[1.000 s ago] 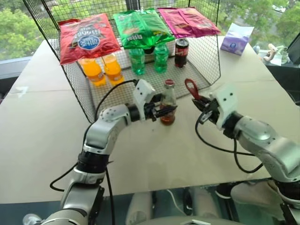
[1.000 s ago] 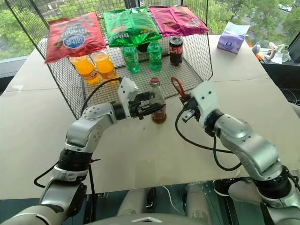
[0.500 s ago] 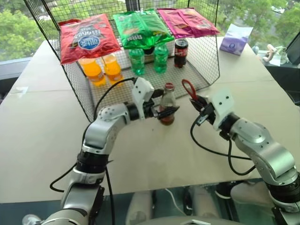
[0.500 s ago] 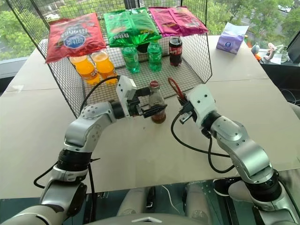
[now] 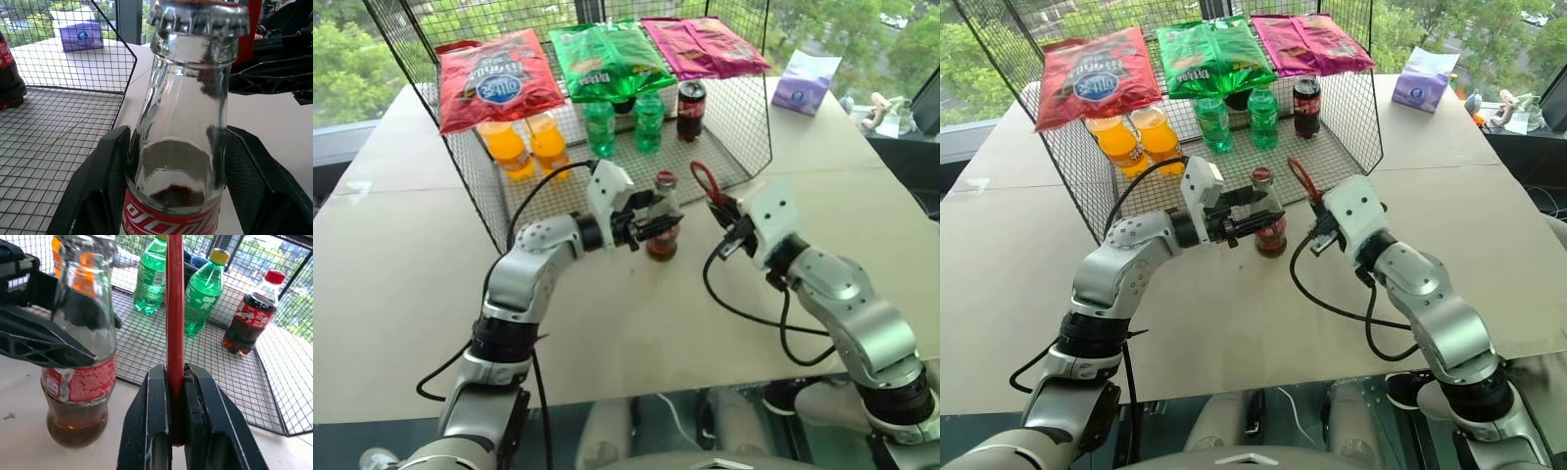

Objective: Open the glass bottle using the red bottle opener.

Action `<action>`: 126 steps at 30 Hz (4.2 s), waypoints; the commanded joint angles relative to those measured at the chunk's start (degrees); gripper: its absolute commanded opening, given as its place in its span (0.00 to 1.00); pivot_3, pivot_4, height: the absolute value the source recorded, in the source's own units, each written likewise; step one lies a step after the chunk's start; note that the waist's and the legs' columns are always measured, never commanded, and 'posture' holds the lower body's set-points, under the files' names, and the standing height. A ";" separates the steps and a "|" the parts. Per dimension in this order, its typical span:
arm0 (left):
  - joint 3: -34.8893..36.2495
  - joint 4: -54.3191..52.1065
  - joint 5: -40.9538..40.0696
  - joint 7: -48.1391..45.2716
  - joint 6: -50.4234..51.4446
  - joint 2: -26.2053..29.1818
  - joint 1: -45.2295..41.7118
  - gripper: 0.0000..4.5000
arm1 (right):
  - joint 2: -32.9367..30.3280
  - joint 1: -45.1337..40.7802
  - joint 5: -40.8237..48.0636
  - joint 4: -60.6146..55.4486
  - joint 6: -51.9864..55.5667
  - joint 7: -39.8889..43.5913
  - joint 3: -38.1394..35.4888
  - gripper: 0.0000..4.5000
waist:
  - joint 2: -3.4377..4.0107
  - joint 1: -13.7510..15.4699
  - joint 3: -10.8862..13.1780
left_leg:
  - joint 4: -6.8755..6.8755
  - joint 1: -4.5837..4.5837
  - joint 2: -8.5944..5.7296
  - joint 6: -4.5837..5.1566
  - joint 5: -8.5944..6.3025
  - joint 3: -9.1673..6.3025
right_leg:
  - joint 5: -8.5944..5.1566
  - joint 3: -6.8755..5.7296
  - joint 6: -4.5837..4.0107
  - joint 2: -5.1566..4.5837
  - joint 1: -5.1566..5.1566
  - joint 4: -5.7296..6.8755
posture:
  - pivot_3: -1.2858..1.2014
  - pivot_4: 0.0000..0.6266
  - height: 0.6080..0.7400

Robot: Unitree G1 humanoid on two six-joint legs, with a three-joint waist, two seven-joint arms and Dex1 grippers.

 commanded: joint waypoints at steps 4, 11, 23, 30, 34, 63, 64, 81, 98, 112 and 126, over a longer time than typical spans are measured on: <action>0.19 -1.78 -0.24 0.31 -0.91 -0.31 -0.53 0.49 | 1.60 -0.66 -11.25 2.85 -10.44 -1.89 4.15 0.00 | 0.00 0.01 0.00 | 0.01 0.01 0.00 0.00 0.00 0.00 | 0.00 0.01 0.00 0.00 0.00 0.03 | 0.52 0.24 1.00; 0.09 -1.66 -0.48 0.23 -0.42 -0.43 -0.79 0.49 | 1.61 -0.29 -25.86 11.39 -27.40 -5.18 9.13 0.00 | 0.00 -0.04 0.00 | 0.02 0.02 0.00 -0.18 0.10 0.02 | -0.01 0.02 0.00 0.00 -0.01 0.03 | 0.52 0.24 1.00; 0.56 -1.17 -1.05 0.50 0.81 -0.76 -1.98 0.49 | 4.18 1.65 -42.80 23.52 -42.55 -11.58 13.13 0.00 | -0.01 -0.02 -0.03 | 0.05 0.12 -0.01 -0.27 0.16 0.07 | -0.01 0.11 0.00 0.00 0.03 0.11 | 0.52 0.24 1.00; 0.76 -0.62 -1.39 1.15 1.88 -1.57 -3.17 0.49 | 5.18 0.57 -55.46 31.40 -43.08 -18.00 14.75 0.00 | -0.02 -0.05 -0.06 | 0.05 0.37 -0.01 -0.27 0.16 0.14 | -0.03 0.19 -0.01 0.00 0.22 0.16 | 0.52 0.24 1.00; 0.77 -0.10 -1.27 1.30 1.87 -1.81 -3.67 0.49 | 7.55 0.92 -55.22 33.12 -43.25 -18.74 14.05 0.00 | -0.02 -0.11 -0.07 | 0.00 0.90 0.00 -0.07 0.04 0.18 | -0.26 0.26 -0.06 0.00 0.65 0.20 | 0.52 0.24 1.00; -0.36 1.59 0.24 -0.13 1.56 -0.87 -3.63 0.49 | -3.43 -3.47 -58.37 24.35 -42.99 -0.97 9.67 0.00 | -0.01 0.03 -0.14 | 0.02 1.00 -0.07 -0.01 0.00 0.11 | -0.27 0.30 -0.06 -0.01 0.81 0.20 | 0.52 0.24 1.00; -0.45 1.74 0.34 -0.25 1.41 -0.86 -3.59 0.49 | -4.45 -4.06 -57.74 23.48 -43.15 0.77 9.20 0.00 | -0.01 0.02 -0.15 | 0.02 1.00 -0.07 0.00 0.00 0.11 | -0.28 0.30 -0.06 -0.01 0.81 0.20 | 0.52 0.24 1.00; -0.27 2.17 0.53 -1.08 -1.16 -1.08 -2.51 0.49 | -3.85 -11.64 -46.92 18.91 -38.66 14.04 4.12 0.00 | -0.01 0.03 -0.11 | -0.02 0.90 -0.07 0.01 -0.01 0.09 | -0.26 0.27 -0.09 0.00 0.77 0.08 | 0.52 0.24 1.00; -0.09 1.91 0.58 -1.42 -1.99 -0.95 -1.77 0.49 | 3.66 -10.99 -41.22 11.02 -26.25 13.70 -2.28 0.00 | 0.01 -0.01 0.00 | -0.07 0.79 -0.07 0.00 -0.01 0.12 | -0.21 0.27 -0.16 0.01 0.65 0.06 | 0.52 0.24 1.00; 0.74 0.54 -0.16 -1.73 -1.97 -0.17 -1.26 0.49 | 16.16 -2.32 -14.90 -2.01 24.12 22.64 -19.37 0.00 | 0.04 0.01 0.01 | -0.13 0.79 -0.03 0.01 -0.01 0.09 | -0.17 0.27 -0.23 0.03 0.64 0.05 | 0.52 0.24 1.00; 0.80 -0.97 0.16 -0.65 -2.08 0.30 -0.32 0.49 | 17.85 -3.43 -1.23 13.60 36.94 17.21 -20.77 0.00 | 0.13 -0.34 0.07 | -0.24 0.72 -0.04 0.01 -0.02 0.12 | -0.16 0.28 -0.23 0.02 0.54 -0.01 | 0.52 0.24 1.00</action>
